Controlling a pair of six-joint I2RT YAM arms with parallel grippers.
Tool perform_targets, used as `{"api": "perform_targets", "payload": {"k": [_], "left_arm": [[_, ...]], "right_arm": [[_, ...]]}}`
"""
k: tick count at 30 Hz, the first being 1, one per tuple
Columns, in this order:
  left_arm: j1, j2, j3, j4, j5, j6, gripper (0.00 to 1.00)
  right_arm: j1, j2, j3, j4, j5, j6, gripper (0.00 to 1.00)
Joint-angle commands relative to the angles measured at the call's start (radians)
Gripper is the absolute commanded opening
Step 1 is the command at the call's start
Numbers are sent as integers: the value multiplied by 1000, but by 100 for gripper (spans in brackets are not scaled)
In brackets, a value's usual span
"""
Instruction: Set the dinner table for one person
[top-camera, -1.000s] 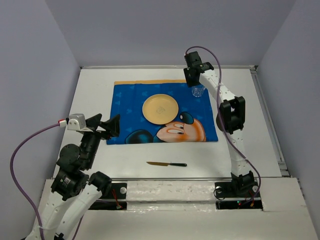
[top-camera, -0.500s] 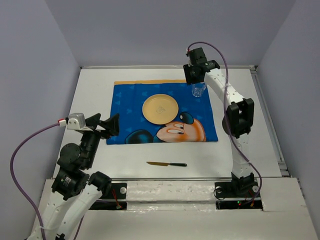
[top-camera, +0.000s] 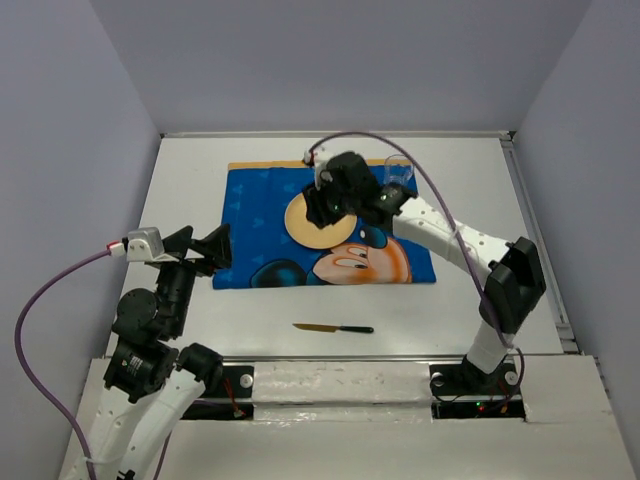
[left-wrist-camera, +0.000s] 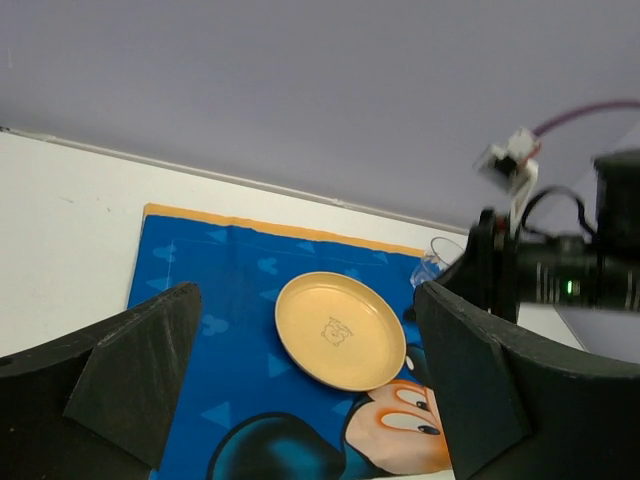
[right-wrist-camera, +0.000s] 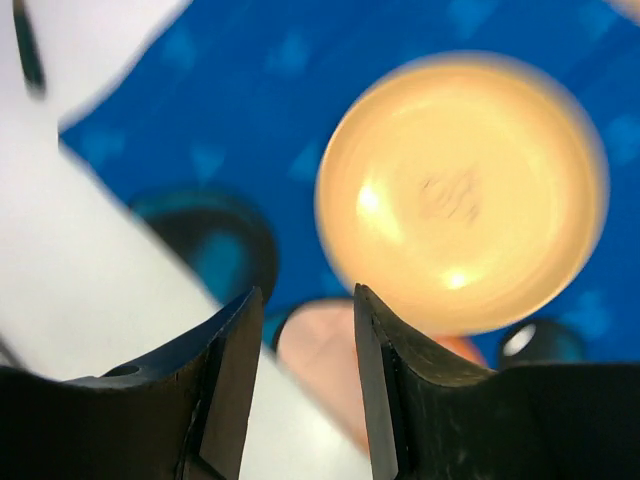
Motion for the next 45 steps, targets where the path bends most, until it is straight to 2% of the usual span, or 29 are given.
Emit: {"api": "perform_targets", "payload": {"k": [1, 3, 8, 11, 15, 21, 25, 32, 34, 38, 40, 45], "left_arm": [[17, -13, -9, 53, -17, -2, 99], [17, -11, -11, 56, -11, -4, 99], [18, -3, -12, 64, 10, 1, 99], [21, -5, -12, 67, 16, 1, 99], [24, 3, -12, 70, 26, 4, 99], [30, 4, -14, 70, 38, 6, 99], [33, 0, -14, 70, 38, 7, 99], [33, -3, -14, 72, 41, 7, 99], [33, -3, -14, 72, 44, 7, 99], [33, -5, -14, 73, 46, 6, 99], [33, -3, -15, 73, 46, 6, 99], [35, -8, -15, 73, 46, 6, 99]], "right_arm": [[137, -155, -288, 95, -135, -1, 47], [181, -241, -448, 94, -151, 42, 48], [281, -398, -693, 73, -155, 161, 51], [292, -433, -775, 46, -172, 224, 52], [303, -398, -809, 31, -161, 240, 54], [333, -302, -782, 42, -33, 211, 56], [344, -249, -774, 49, -4, 195, 55], [404, -185, -765, 19, 24, 238, 40], [428, -157, -754, -3, 67, 252, 24], [476, -107, -714, -29, 101, 255, 16], [494, -85, -696, -32, 112, 252, 6], [534, -99, -640, -46, 109, 220, 0]]}}
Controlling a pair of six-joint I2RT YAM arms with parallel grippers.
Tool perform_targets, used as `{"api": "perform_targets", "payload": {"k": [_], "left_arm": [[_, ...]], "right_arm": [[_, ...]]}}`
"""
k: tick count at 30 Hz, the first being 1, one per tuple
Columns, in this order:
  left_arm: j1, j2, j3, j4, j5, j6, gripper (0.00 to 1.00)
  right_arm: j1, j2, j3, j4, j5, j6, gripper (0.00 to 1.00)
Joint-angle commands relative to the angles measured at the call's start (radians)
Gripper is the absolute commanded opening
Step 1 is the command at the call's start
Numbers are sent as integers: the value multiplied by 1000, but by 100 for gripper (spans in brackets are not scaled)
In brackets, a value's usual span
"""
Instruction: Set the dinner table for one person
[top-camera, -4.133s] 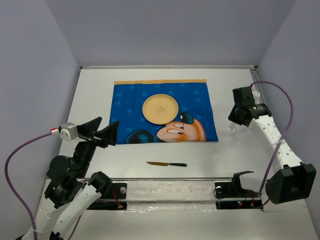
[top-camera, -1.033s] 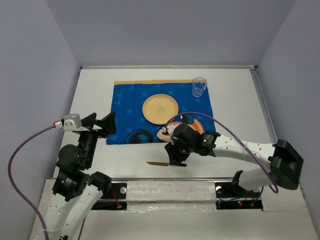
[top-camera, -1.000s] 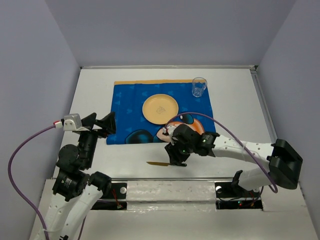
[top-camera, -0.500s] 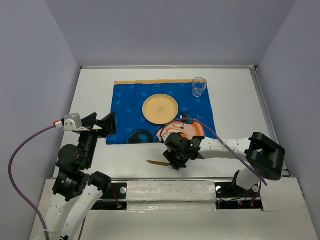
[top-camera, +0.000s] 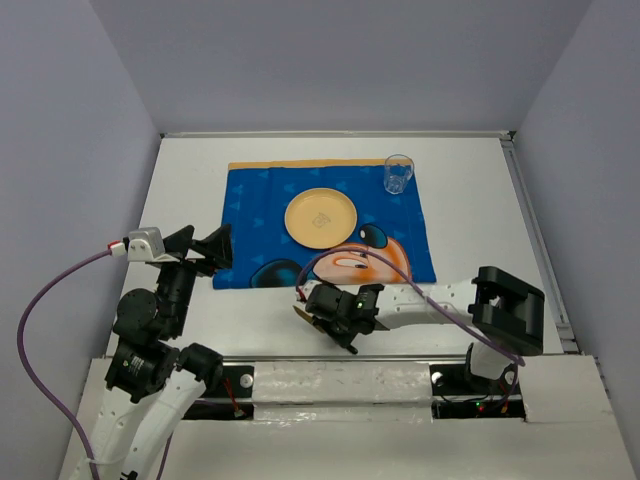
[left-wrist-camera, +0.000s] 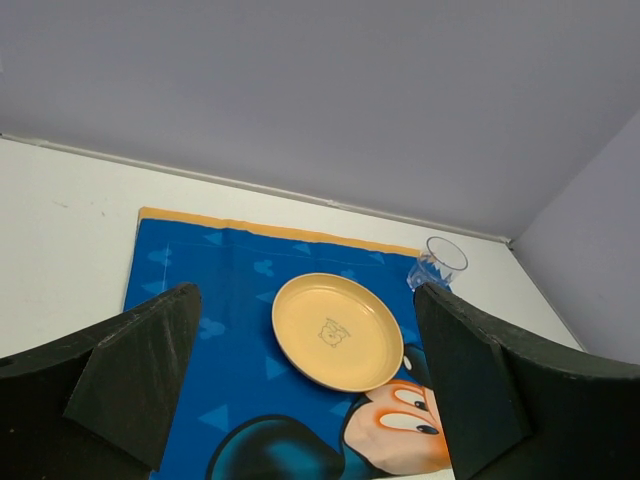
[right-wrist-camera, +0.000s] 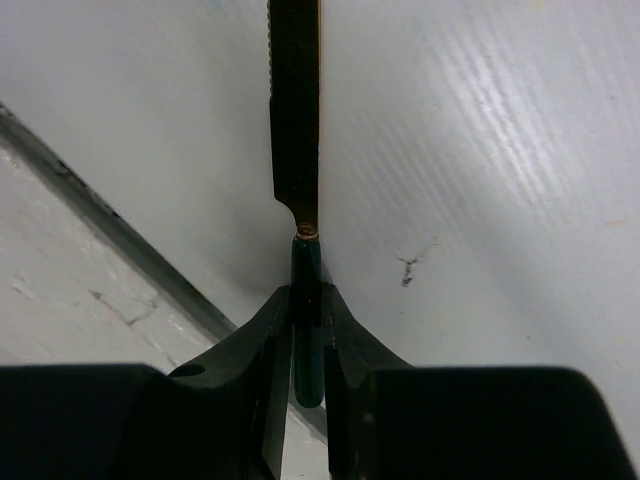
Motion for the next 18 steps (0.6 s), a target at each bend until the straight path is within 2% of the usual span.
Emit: {"api": "perform_targets", "payload": {"k": [1, 6, 9, 12, 16, 18], "left_arm": [[8, -5, -10, 64, 5, 7, 99], [8, -10, -10, 64, 6, 7, 99], [9, -10, -10, 67, 11, 6, 99], [11, -7, -10, 69, 14, 6, 99], [11, -8, -10, 67, 14, 6, 99], [11, -10, -11, 67, 14, 3, 99]], "right_arm": [[42, -2, 44, -41, 7, -22, 0], [42, -128, 102, -45, 63, -40, 0], [9, -215, 152, -33, 209, -54, 0], [-75, -254, 168, 40, 271, -63, 0], [-299, -260, 177, 117, 284, -82, 0], [-371, -224, 191, 148, 277, -89, 0]]}}
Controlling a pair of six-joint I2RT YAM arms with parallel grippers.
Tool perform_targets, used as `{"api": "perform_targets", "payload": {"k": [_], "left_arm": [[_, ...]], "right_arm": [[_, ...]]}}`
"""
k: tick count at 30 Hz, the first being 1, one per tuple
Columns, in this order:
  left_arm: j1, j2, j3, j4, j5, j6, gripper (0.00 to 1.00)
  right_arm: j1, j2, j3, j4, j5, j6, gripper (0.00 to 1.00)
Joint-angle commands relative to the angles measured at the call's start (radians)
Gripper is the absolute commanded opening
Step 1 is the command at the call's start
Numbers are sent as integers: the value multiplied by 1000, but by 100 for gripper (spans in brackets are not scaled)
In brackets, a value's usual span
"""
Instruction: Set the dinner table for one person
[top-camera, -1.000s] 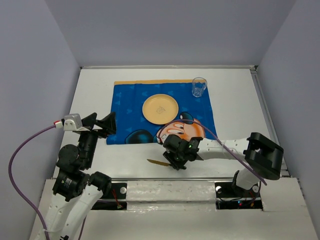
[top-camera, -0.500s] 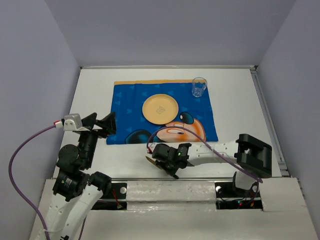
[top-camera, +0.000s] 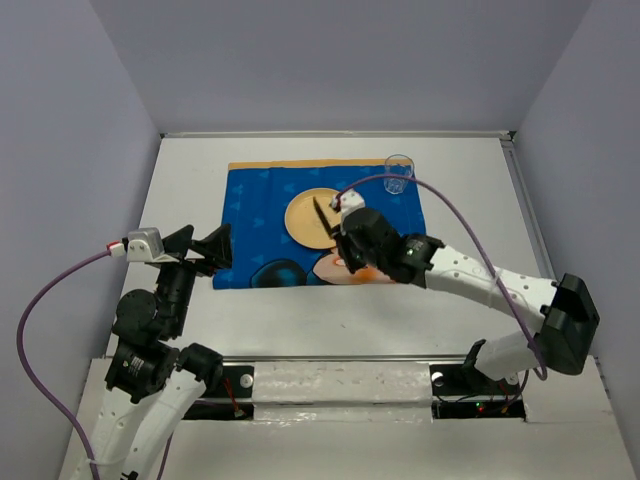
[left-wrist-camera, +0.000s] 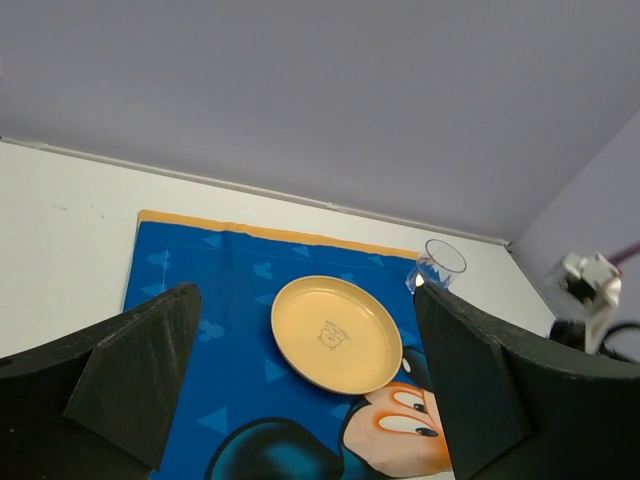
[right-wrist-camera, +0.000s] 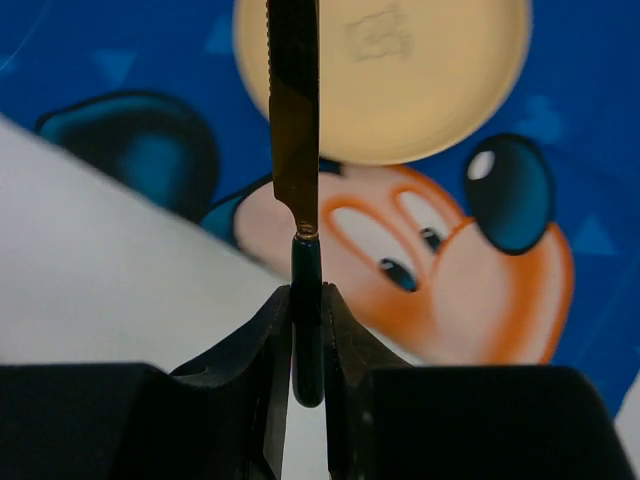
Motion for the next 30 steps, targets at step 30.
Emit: {"api": "perform_targets", "payload": {"k": [30], "left_arm": [[6, 29, -12, 68, 19, 1, 99]], "right_arm": [[-584, 520, 167, 210, -178, 105, 0]]}}
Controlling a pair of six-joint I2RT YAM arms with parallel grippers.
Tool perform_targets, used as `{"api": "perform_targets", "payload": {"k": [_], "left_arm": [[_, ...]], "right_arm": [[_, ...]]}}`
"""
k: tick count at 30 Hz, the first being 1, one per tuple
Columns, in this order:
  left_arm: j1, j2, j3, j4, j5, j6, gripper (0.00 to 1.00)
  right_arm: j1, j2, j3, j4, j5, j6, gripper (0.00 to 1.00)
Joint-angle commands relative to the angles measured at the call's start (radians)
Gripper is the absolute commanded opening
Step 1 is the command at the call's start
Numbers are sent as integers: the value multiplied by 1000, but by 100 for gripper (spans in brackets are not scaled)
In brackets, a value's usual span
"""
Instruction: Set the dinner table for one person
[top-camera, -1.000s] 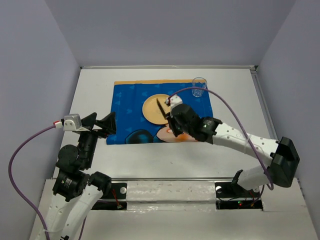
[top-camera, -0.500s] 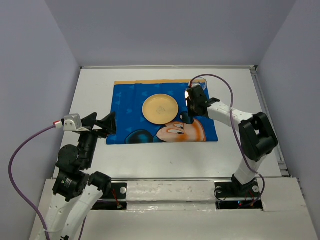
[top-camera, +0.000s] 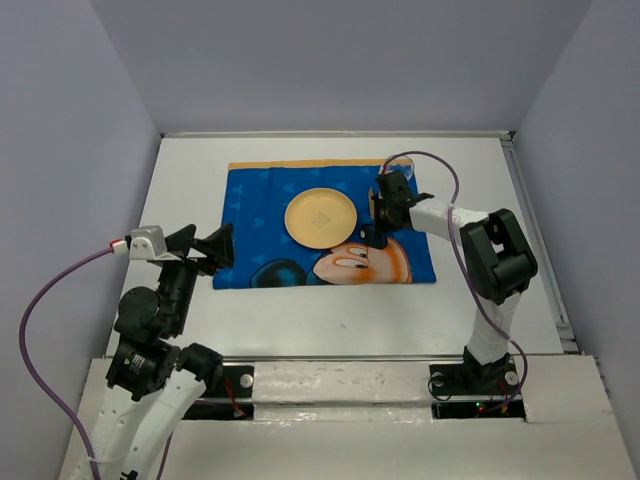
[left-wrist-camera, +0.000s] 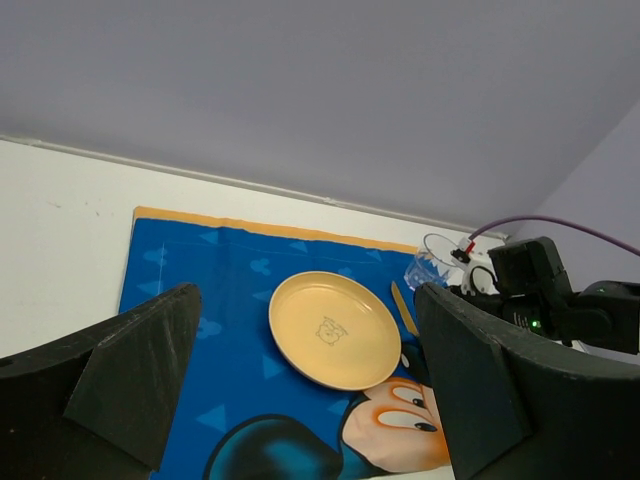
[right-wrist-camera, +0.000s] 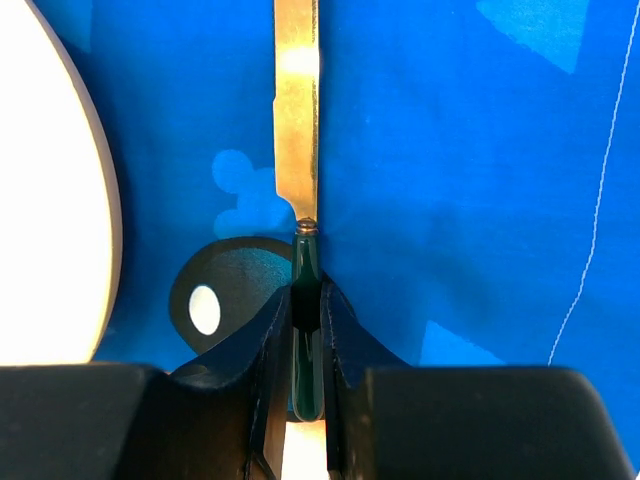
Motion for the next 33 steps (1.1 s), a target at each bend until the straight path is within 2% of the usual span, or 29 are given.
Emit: {"api": "perform_targets", "payload": {"k": [1, 9, 11, 16, 17, 24, 27, 30, 33], "left_arm": [[8, 19, -12, 64, 6, 1, 99], [14, 25, -12, 63, 4, 1, 99], [17, 24, -10, 63, 4, 0, 99], [31, 30, -12, 58, 0, -2, 99], [39, 41, -10, 55, -3, -5, 99], [65, 133, 4, -17, -75, -104, 99], [68, 233, 17, -87, -133, -147, 99], [130, 347, 44, -123, -141, -169, 99], [264, 416, 19, -120, -85, -180, 99]], "right_arm": [[-9, 9, 48, 45, -21, 23, 0], [-9, -9, 50, 10, 11, 40, 18], [-9, -21, 51, 6, 9, 39, 27], [-9, -77, 50, -10, -11, 39, 30], [-9, -87, 45, -10, -26, 33, 37], [0, -225, 4, -9, -141, 14, 39], [34, -314, -54, 8, -172, -1, 39], [52, -391, -100, 23, -212, -16, 39], [62, -460, -177, 69, -260, -13, 39]]}}
